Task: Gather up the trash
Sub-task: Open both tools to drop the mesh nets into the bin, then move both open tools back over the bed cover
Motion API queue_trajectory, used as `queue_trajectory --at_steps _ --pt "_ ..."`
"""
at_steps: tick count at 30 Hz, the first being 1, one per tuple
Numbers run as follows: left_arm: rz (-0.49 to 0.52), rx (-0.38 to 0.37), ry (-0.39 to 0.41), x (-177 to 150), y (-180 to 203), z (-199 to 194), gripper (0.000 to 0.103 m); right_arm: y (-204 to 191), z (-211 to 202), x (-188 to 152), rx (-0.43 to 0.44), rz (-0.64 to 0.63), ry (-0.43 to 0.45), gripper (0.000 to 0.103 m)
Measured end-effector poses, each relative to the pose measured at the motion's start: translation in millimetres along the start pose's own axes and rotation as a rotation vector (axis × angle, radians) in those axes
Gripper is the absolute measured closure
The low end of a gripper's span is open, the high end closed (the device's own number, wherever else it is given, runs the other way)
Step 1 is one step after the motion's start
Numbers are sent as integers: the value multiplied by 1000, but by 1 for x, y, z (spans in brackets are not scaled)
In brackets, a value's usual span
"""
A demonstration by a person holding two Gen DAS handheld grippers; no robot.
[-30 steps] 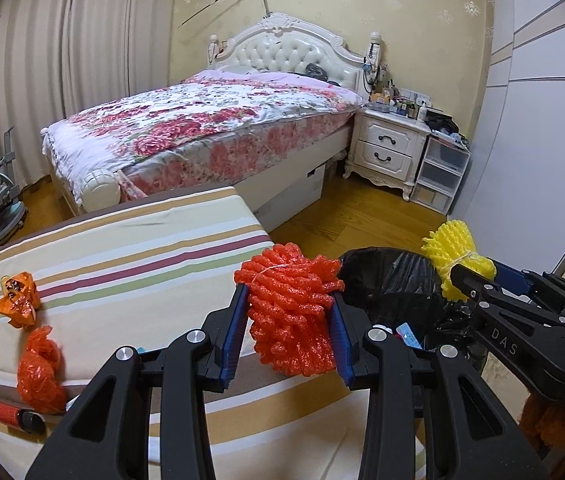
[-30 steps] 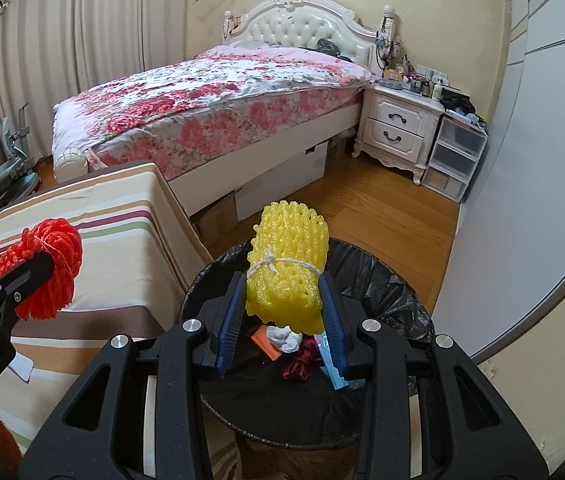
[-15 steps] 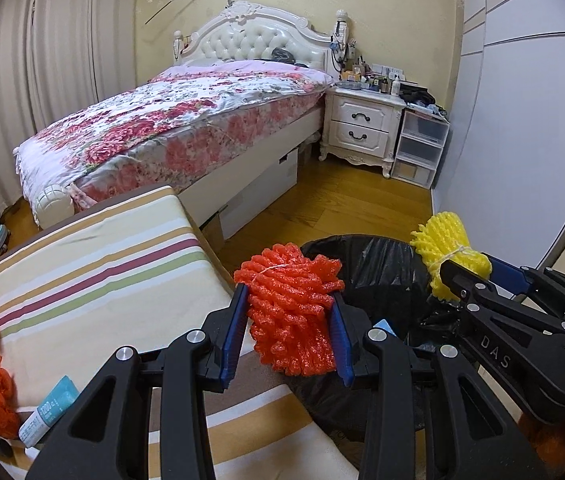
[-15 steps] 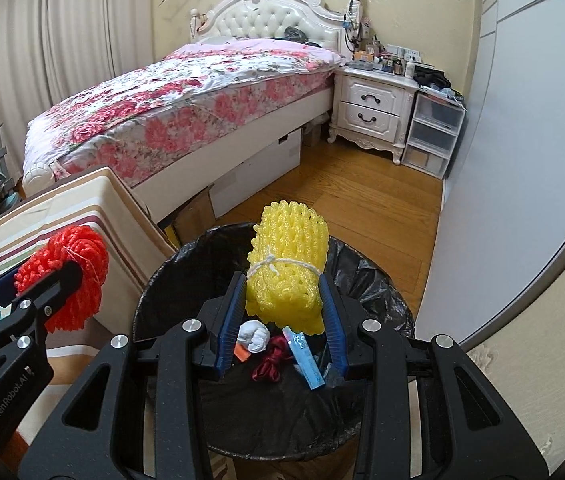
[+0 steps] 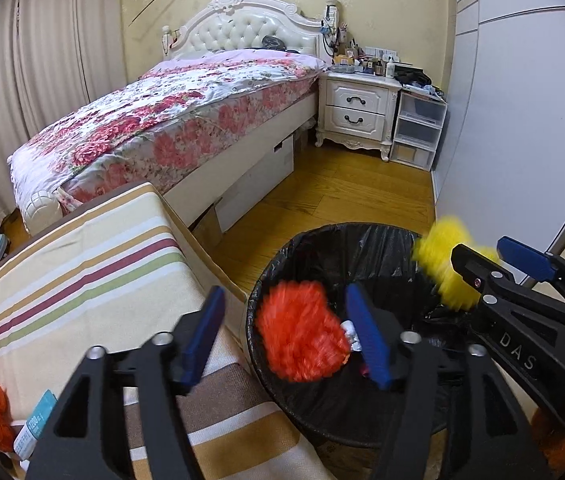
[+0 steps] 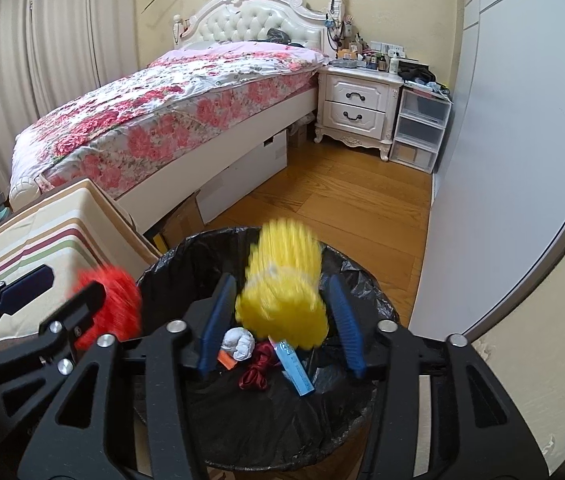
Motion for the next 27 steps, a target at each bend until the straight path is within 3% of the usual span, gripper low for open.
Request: queue_trajectory --at_steps 3,16,27 --pt "-2 13 0 -1 -1 0 30 2 0 1 -7 9 2 48" --pt "-63 61 6 -13 -25 -26 27 -5 -8 1 21 9 1 42" --pt "-134 152 17 -41 -69 -73 27 -55 -29 -17 152 -76 -38 42"
Point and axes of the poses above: each gripper's, at about its wrist camera, not at the fingertips, and z roughly the way its jaws point, y to its right, x to its top, the point moved 1 cm from there along z, roughly the way its jaws point, and after that the axes turned 5 degrees about z, right-handed, at the moved point
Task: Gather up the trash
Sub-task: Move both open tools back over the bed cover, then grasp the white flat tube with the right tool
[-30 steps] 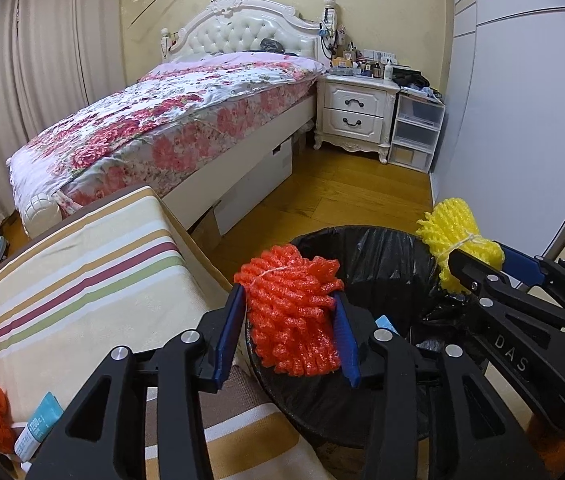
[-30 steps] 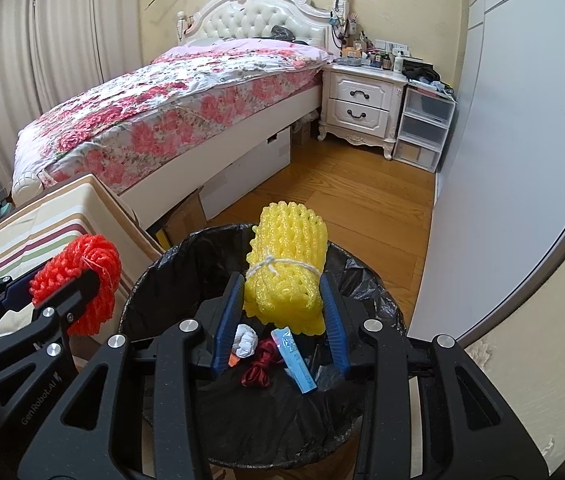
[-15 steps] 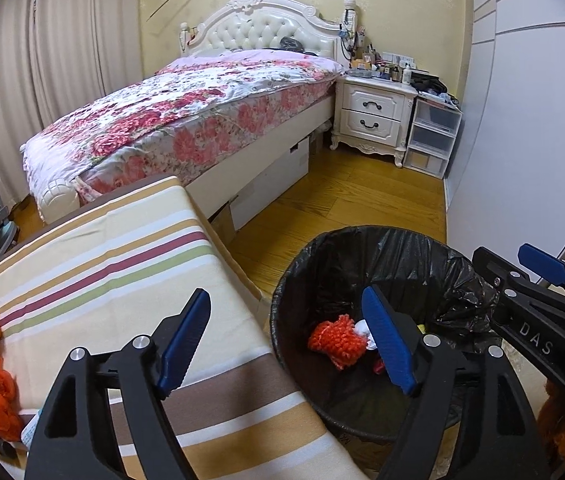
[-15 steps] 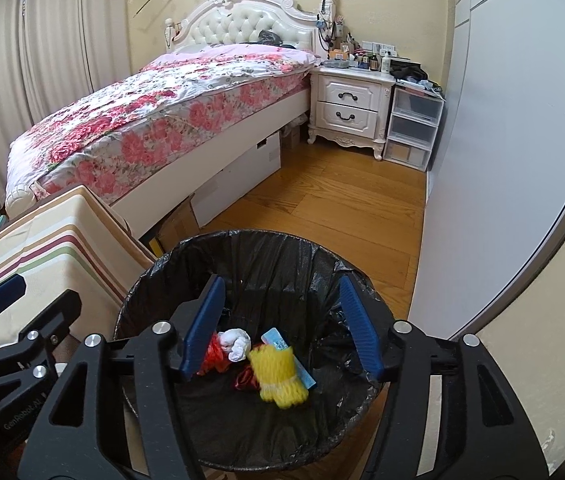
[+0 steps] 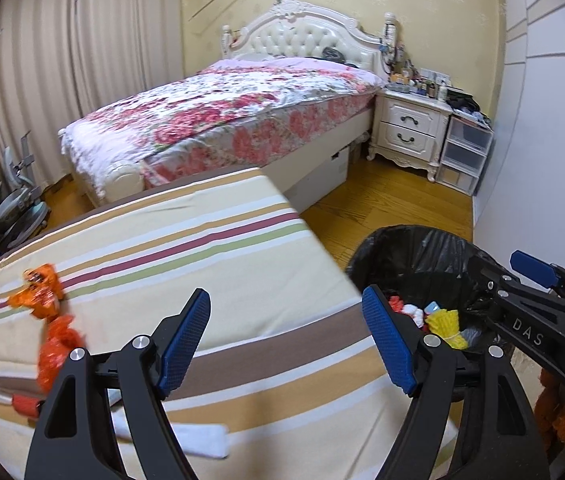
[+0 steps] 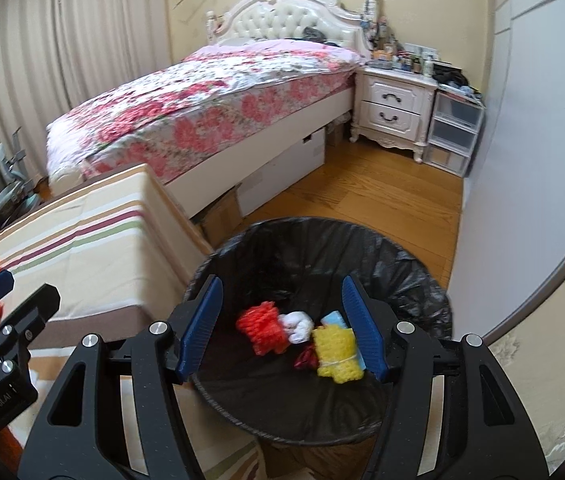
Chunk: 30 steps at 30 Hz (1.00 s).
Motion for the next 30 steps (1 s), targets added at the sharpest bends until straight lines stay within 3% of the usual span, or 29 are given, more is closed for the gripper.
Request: queue_trajectory --at_steps 19,30 --pt "-239 249 -76 -95 -140 -67 27 -142 -20 -58 220 -306 -97 42" --pt "-374 365 -108 -144 -201 -98 27 -192 -26 -87 295 -437 -152 42"
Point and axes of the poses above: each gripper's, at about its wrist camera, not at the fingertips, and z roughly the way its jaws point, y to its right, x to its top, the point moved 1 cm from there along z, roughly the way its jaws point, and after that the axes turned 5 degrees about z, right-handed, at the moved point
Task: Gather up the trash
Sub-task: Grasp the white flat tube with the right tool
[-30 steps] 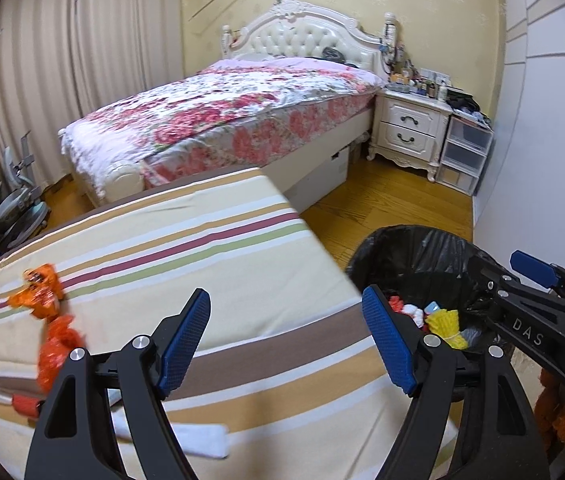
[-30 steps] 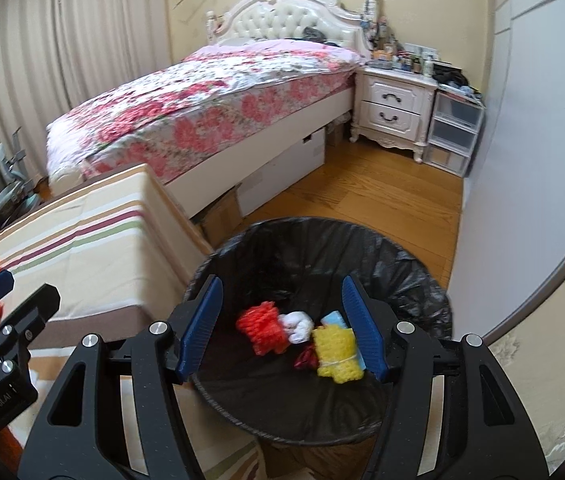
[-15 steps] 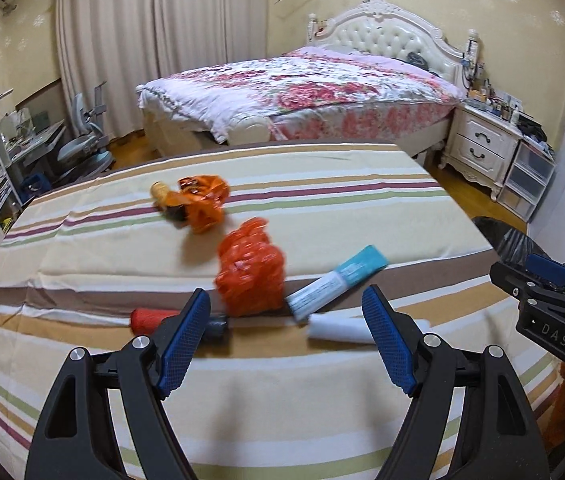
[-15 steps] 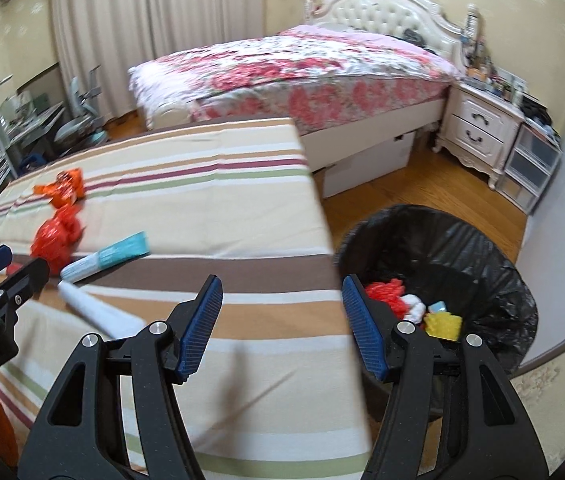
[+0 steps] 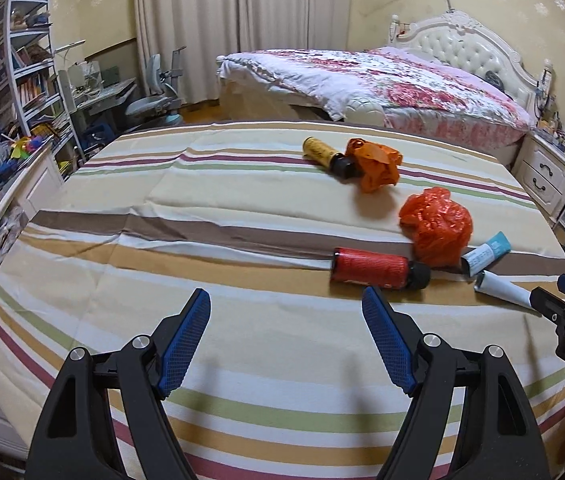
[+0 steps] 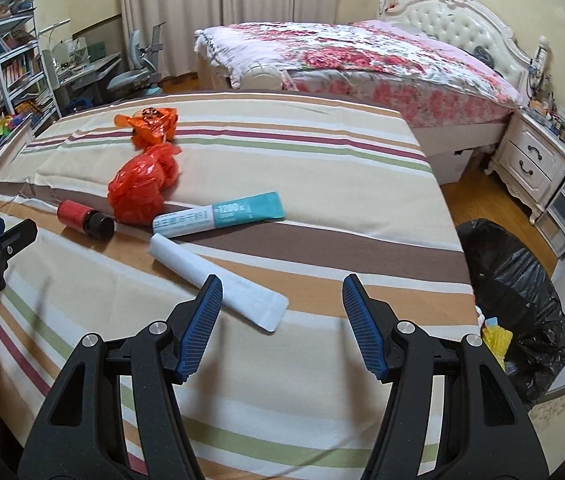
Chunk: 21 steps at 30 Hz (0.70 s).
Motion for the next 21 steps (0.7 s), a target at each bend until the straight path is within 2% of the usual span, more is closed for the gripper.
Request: queue_trajectory --at_steps 5,11,13,18,21 --pt "-34 14 -7 -6 -19 -2 27 -11 13 1 9 -29 -38 42" --pt "-52 5 -19 -7 -24 3 27 -15 18 3 2 -34 -49 43" --pt "-53 2 -21 -8 -24 4 27 -16 17 2 14 -38 -55 48" --pt "-55 1 -19 -9 -24 4 27 -23 12 -3 35 -58 -64 68" --pt "-58 -1 -20 -8 -25 5 27 -26 8 -6 66 -55 -78 70"
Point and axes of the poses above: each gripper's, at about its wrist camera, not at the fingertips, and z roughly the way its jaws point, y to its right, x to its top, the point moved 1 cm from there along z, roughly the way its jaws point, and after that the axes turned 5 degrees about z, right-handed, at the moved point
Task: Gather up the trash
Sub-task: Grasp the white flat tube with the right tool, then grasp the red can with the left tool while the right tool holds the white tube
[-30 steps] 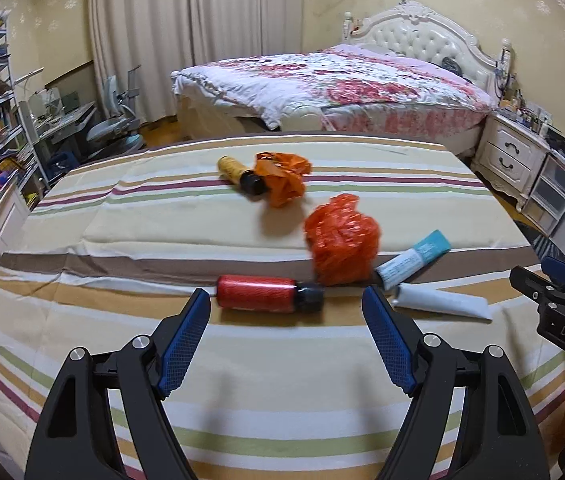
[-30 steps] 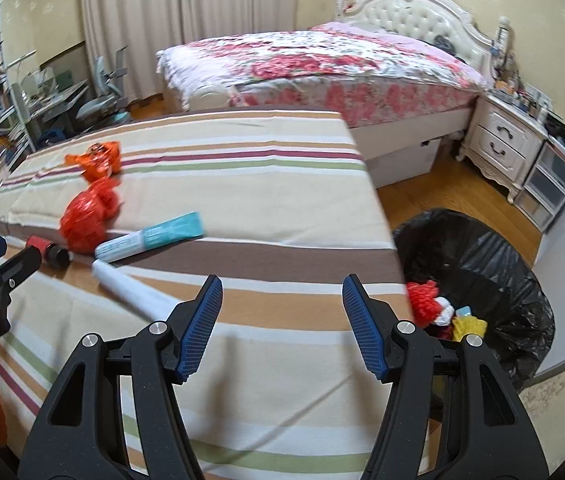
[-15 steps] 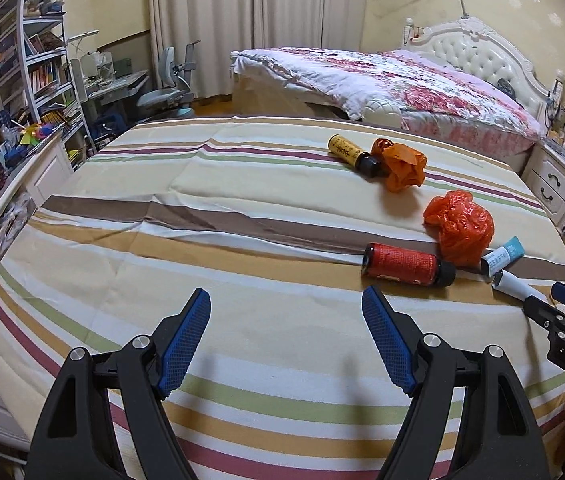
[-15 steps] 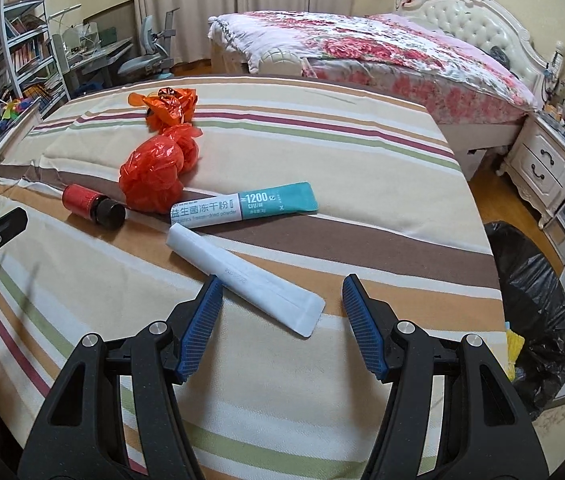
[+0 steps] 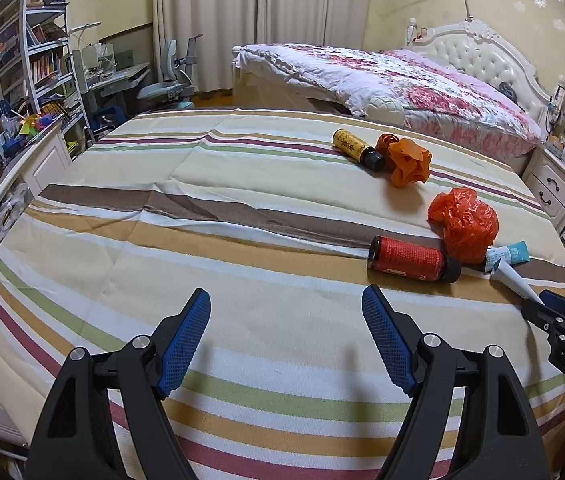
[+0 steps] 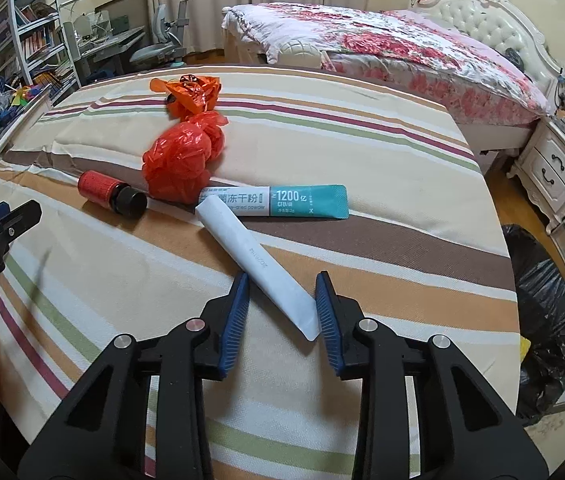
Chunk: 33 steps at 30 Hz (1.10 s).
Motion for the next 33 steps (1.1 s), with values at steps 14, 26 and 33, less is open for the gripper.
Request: queue_trajectory --at_steps 14,26,33 --pt "0 0 4 0 0 0 27 -10 5 6 43 7 16 62" --pt "11 -3 8 -1 3 0 27 3 0 0 17 48 19 85" --pt "36 -20 10 1 14 0 27 29 -1 3 -54 114 39 85"
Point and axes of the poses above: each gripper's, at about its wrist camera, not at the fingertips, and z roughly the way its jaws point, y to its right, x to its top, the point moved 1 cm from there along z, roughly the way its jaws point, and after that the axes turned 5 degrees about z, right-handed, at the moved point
